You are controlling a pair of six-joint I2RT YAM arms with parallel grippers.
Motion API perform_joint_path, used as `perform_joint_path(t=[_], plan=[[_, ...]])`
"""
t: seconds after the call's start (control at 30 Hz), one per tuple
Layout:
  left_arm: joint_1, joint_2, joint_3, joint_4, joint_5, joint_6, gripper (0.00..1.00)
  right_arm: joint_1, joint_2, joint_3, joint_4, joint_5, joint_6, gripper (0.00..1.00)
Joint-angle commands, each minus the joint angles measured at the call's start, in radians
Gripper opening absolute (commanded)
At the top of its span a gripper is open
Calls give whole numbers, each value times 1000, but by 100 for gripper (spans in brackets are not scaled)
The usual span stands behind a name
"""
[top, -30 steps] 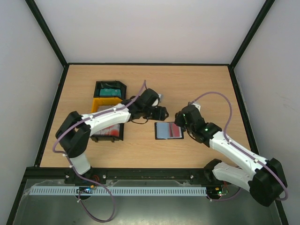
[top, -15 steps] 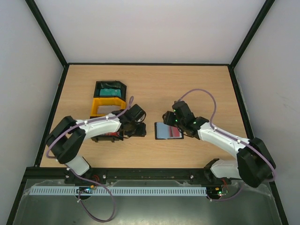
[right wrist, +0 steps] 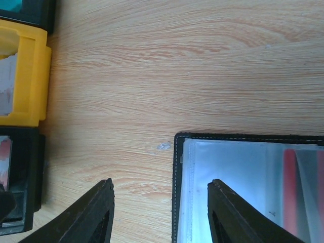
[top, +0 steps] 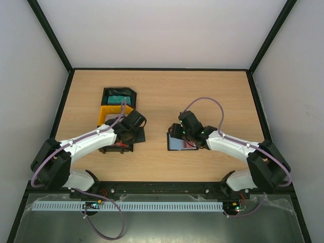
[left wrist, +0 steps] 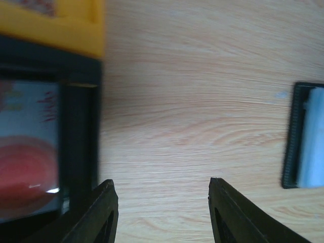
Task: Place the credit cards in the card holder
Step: Pick up the credit card from the storage box.
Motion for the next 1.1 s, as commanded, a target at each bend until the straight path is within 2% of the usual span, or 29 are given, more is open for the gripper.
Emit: perform_joint_path(t=[0.0,0.3,0.53,0.63,0.73,0.87,0.97,1.07], plan=[[18,-48,-56,-115,-78,-84,51,15,23,41,31,-16,9,50],[49,-175,-151,-235,-132,-220,55,73,114,97,39,-30,8,50],[116,-287,-191,-389,-297,-363,56,101,178,139,41,-36,15,49],[150,-360,-209,-392,-329,-399,57,101,189,161,10,3,2,49],[182,-395,-190,-358,-313,-341,59,101,189,170,0,16,-9,49],[188,-381,-88,-245,-245,-146,66,101,194,170,13,1,-11,49],[206,-330,-5,-166,-151,22,69,101,208,175,26,-12,-18,49],[249,-224,84,-144,-66,155,67,101,225,185,46,-29,-22,49]])
